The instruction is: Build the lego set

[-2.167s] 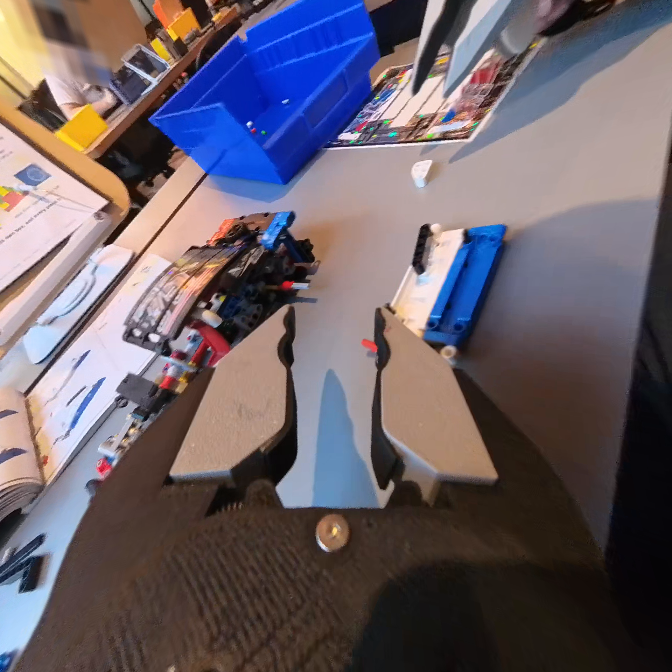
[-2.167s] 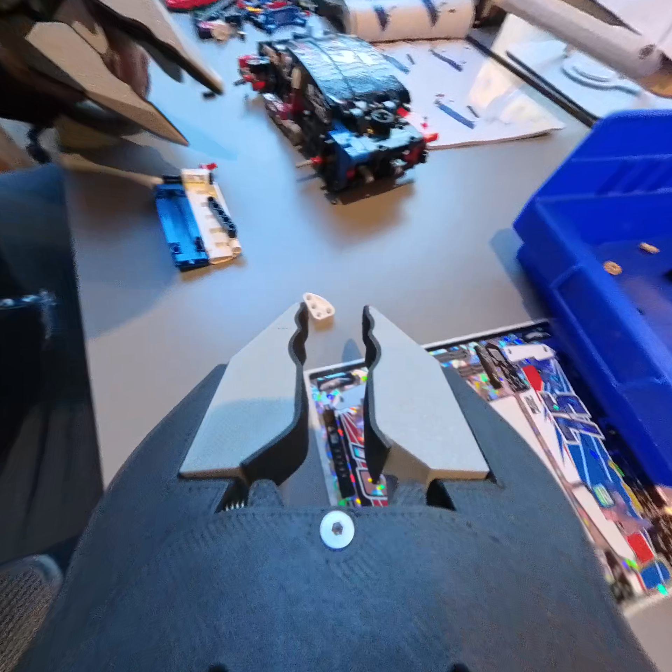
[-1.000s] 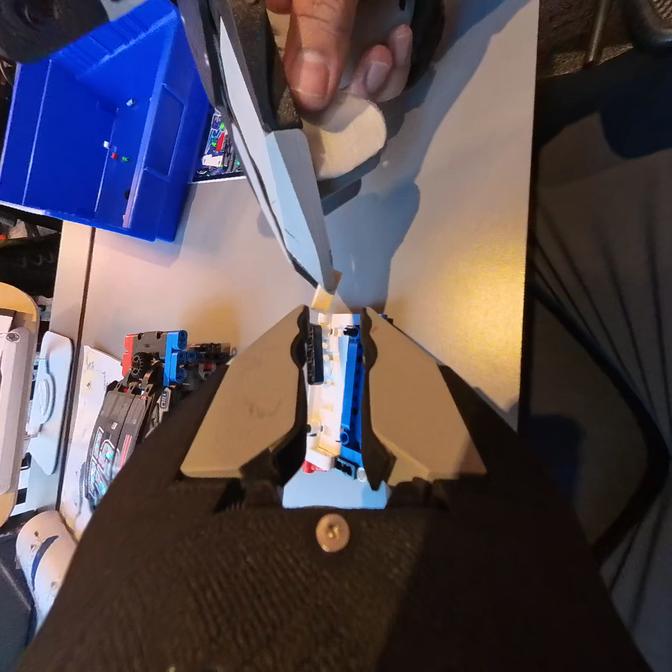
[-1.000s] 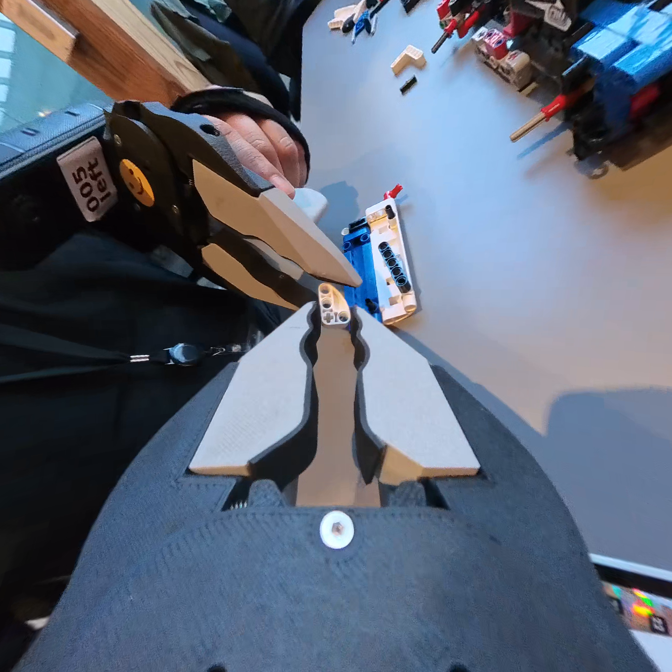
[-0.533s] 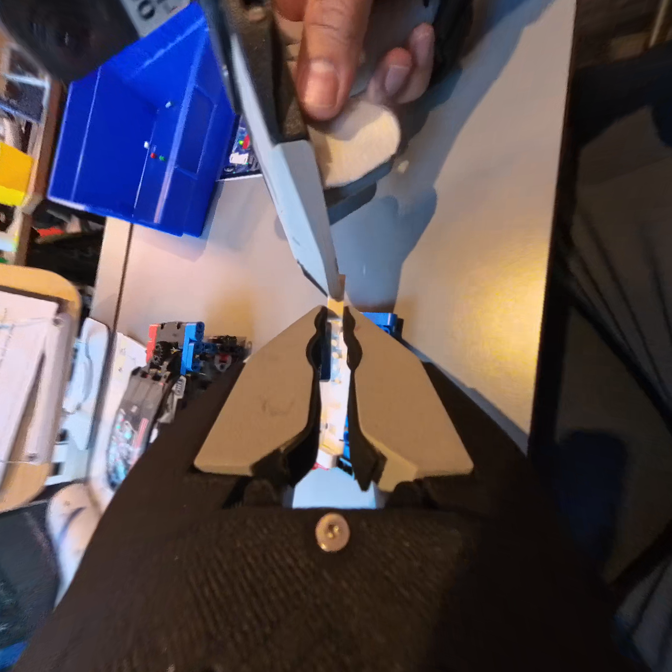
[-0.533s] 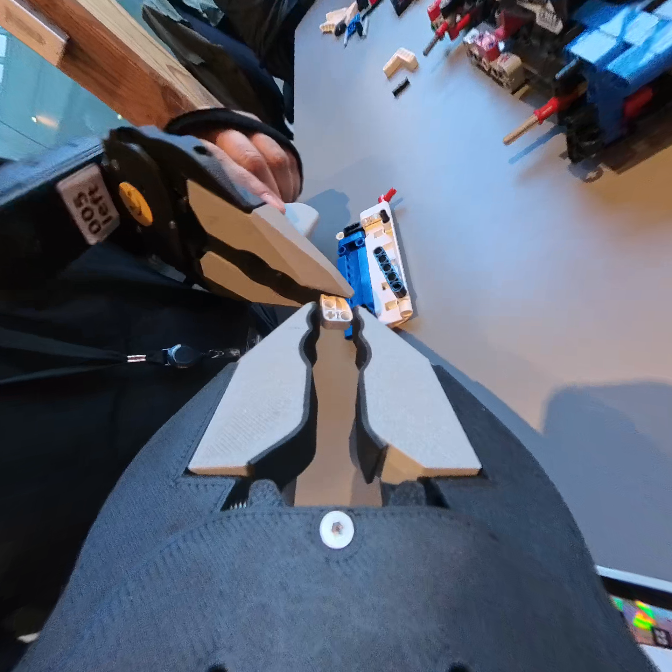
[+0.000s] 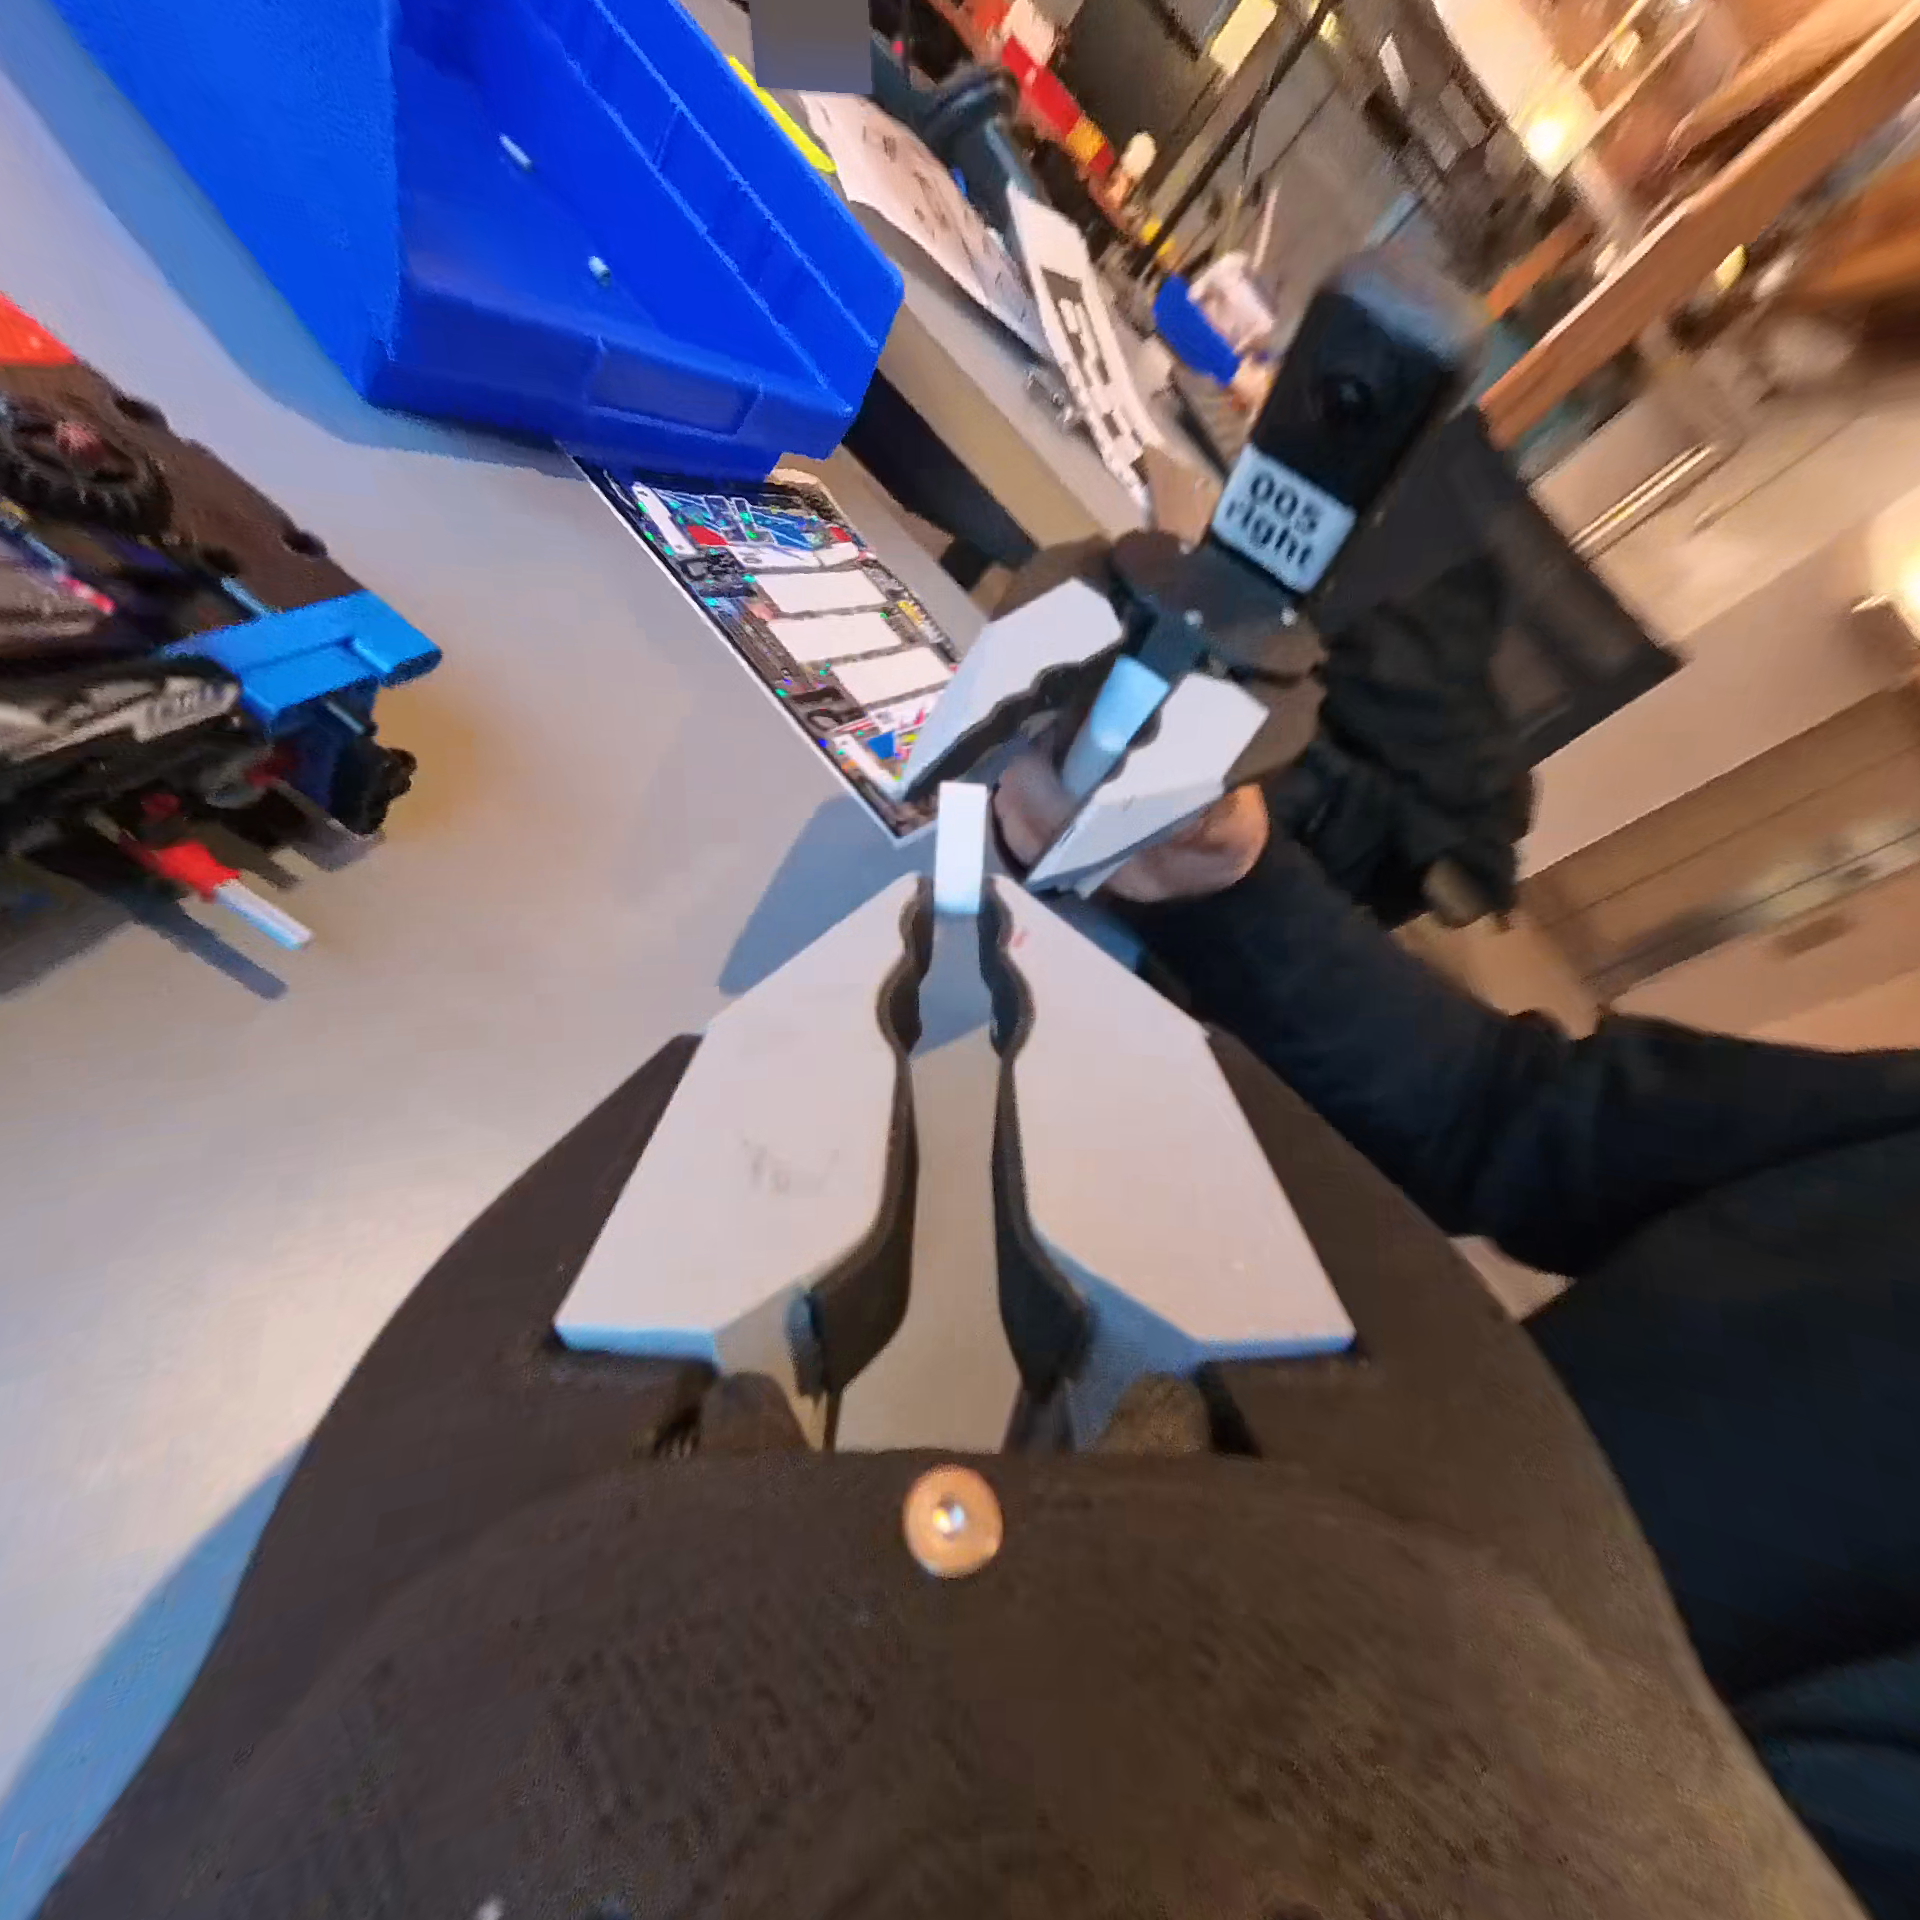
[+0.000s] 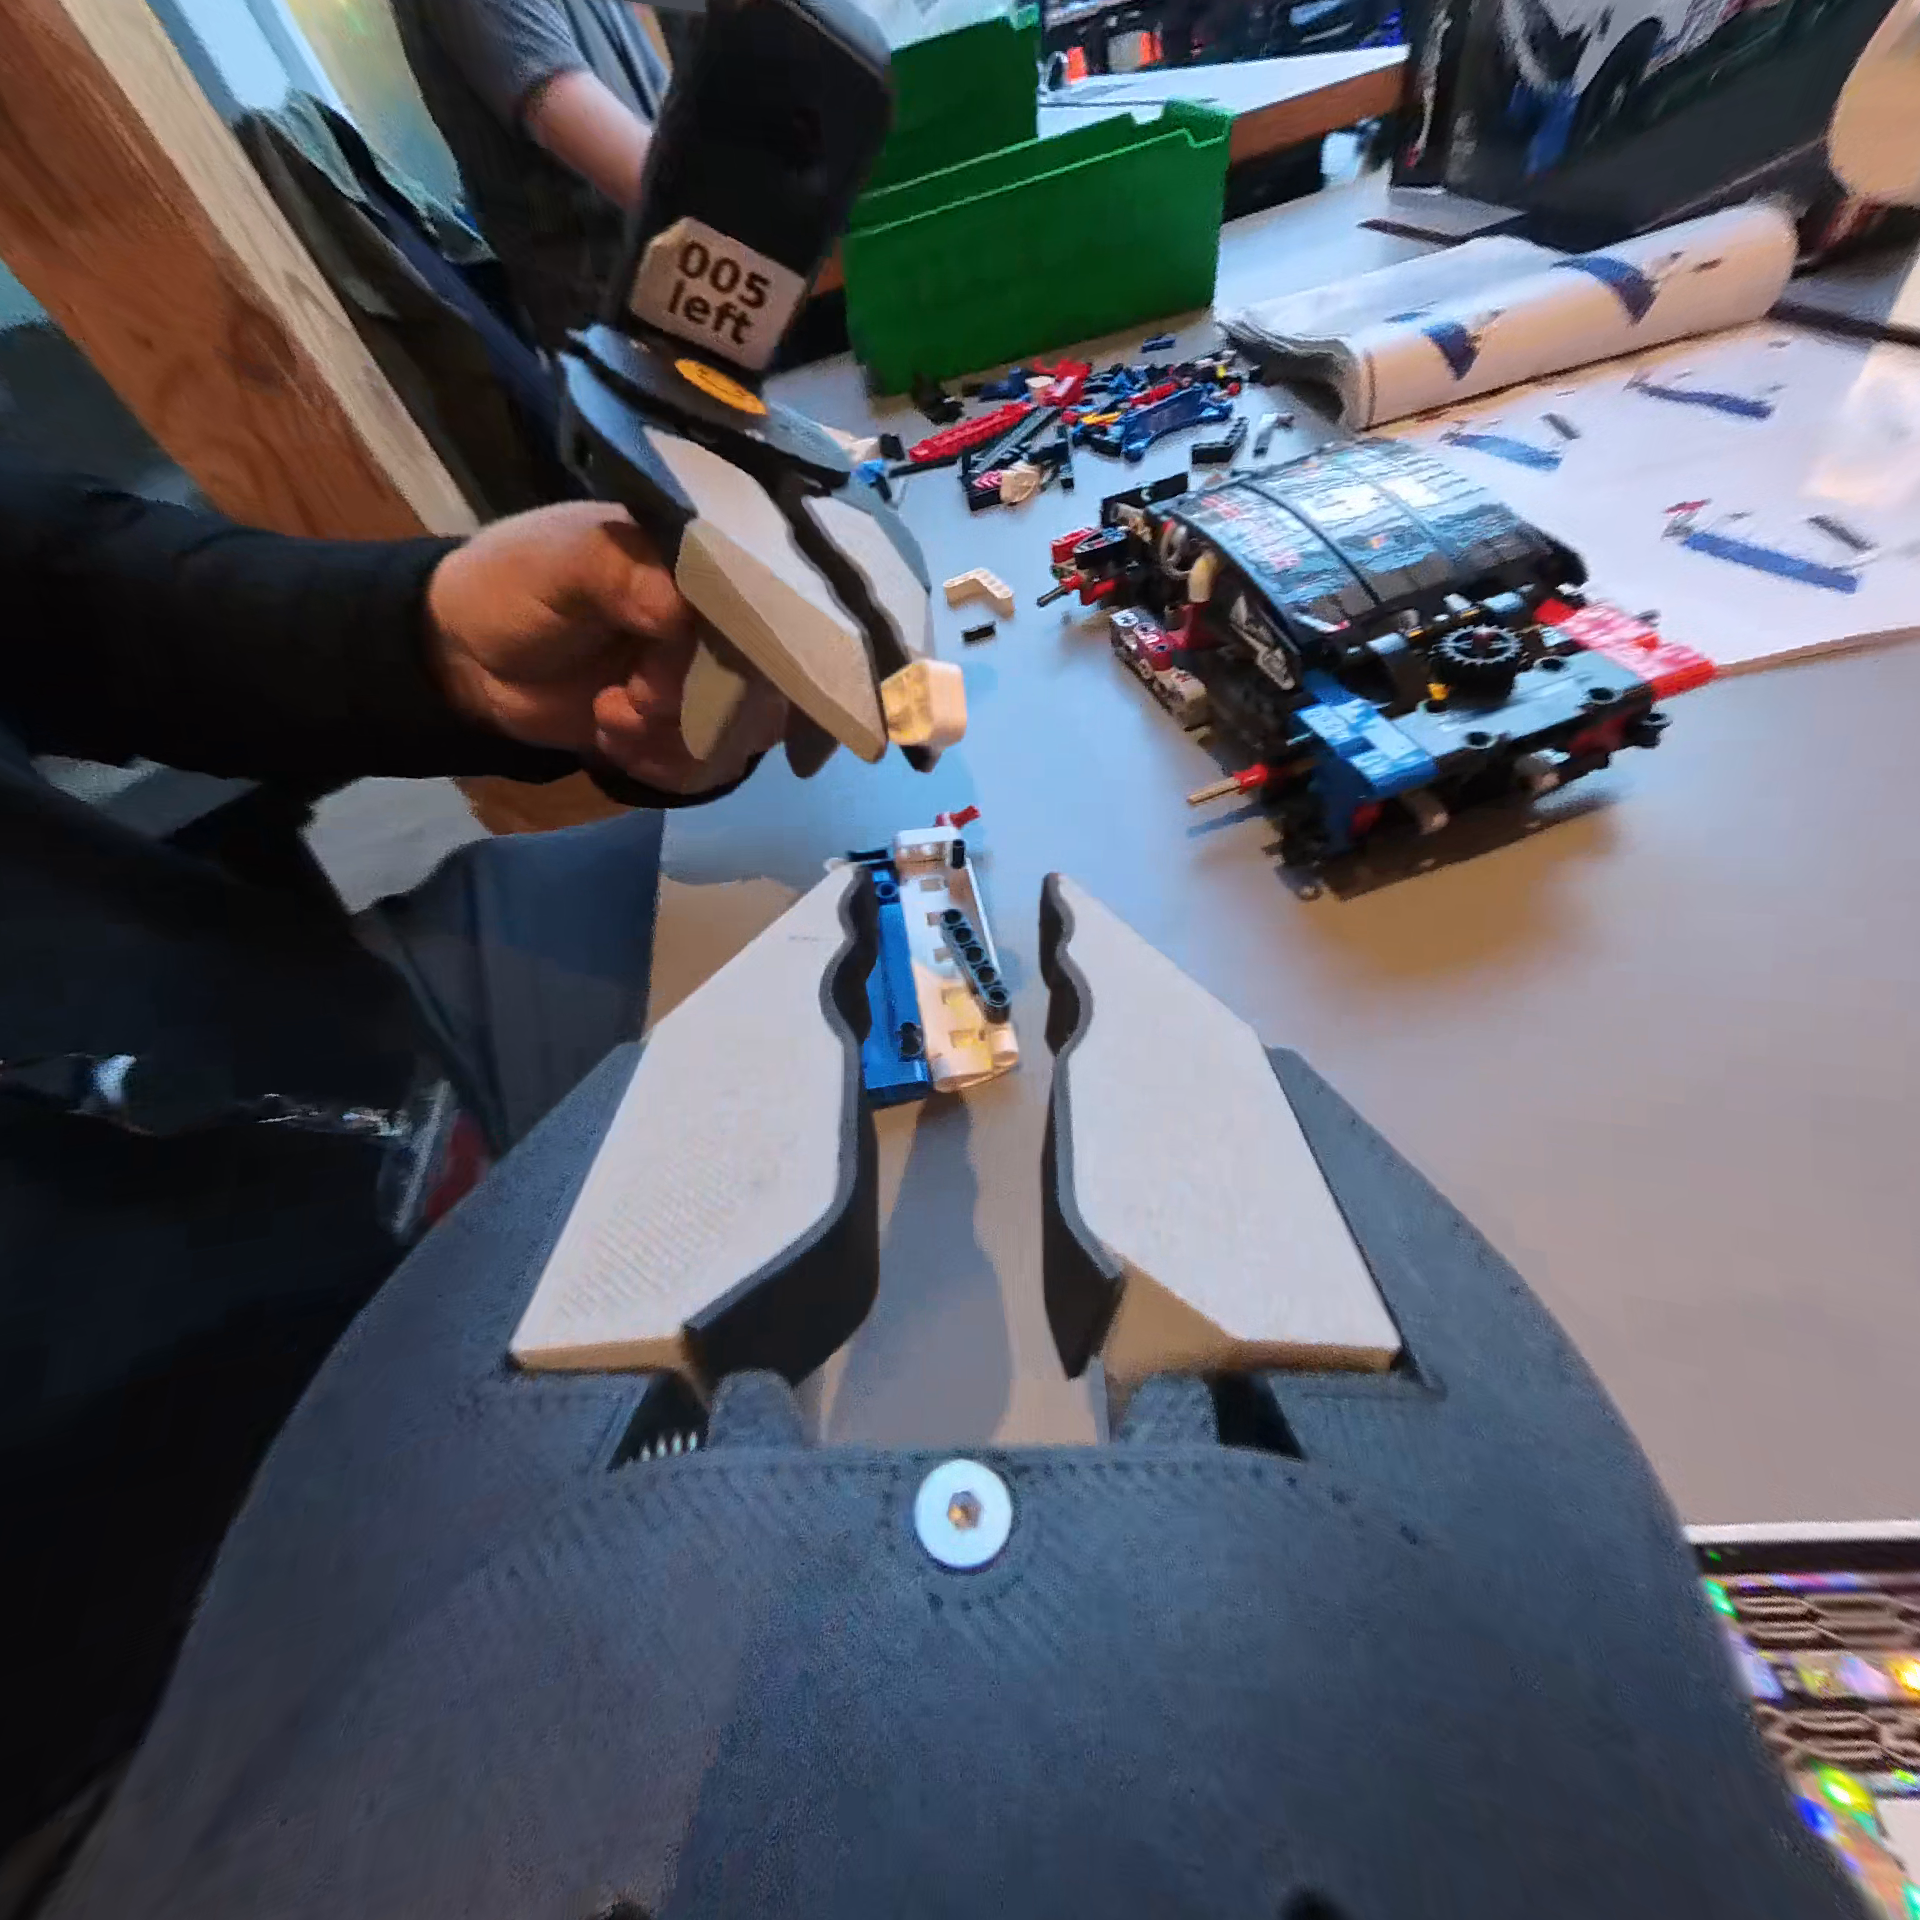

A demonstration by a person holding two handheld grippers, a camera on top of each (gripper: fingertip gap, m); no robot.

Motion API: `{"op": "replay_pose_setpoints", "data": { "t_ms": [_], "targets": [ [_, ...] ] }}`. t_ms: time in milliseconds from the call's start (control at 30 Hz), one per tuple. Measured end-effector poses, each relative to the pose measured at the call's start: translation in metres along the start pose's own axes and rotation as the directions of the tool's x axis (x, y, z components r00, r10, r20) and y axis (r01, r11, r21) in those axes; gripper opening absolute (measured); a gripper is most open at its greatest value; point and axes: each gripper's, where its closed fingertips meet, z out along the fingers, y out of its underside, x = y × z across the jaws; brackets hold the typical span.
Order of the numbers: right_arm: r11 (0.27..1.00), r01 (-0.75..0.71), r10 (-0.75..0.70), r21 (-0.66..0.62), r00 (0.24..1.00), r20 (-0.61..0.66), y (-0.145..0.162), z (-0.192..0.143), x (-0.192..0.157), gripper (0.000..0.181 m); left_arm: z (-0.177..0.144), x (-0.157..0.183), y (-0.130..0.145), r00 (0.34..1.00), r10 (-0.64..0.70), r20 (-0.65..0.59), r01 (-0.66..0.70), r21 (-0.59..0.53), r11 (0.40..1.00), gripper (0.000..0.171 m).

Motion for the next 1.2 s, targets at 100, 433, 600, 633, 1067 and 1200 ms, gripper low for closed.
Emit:
{"op": "replay_pose_setpoints", "data": {
  "t_ms": [100, 433, 600, 633, 1067, 1200],
  "targets": [
    [0.997, 0.07, -0.073, -0.034, 0.995, -0.066, 0.005, 0.004, 0.004, 0.032, -0.004, -0.004, 0.001, 0.996, -0.082, -0.028, 0.083, 0.012, 0.996, 0.005],
    [0.947, 0.293, -0.311, -0.128, 0.939, -0.145, 0.008, 0.014, -0.007, 0.035, -0.001, 0.006, 0.011, 0.991, -0.117, -0.069, 0.114, -0.05, 0.992, 0.005],
    [0.896, 0.421, -0.441, -0.137, 0.881, -0.172, 0.001, 0.014, -0.017, 0.028, 0.003, 0.008, 0.019, 0.987, -0.138, -0.082, 0.132, -0.08, 0.988, 0.006],
    [0.882, 0.447, -0.468, -0.147, 0.864, -0.186, 0.001, 0.013, -0.017, 0.027, 0.003, 0.007, 0.022, 0.988, -0.134, -0.074, 0.127, -0.093, 0.987, 0.006],
    [0.912, 0.212, -0.28, -0.351, 0.947, -0.156, 0.05, 0.001, 0.009, 0.014, -0.007, -0.009, 0.063, 0.991, 0.125, 0.057, -0.095, -0.37, 0.924, 0.006],
    [0.915, 0.184, -0.234, -0.358, 0.967, -0.101, 0.063, 0.006, 0.0, 0.018, -0.018, -0.011, 0.084, 0.989, 0.136, 0.051, -0.095, -0.482, 0.871, 0.006]
  ]
}}
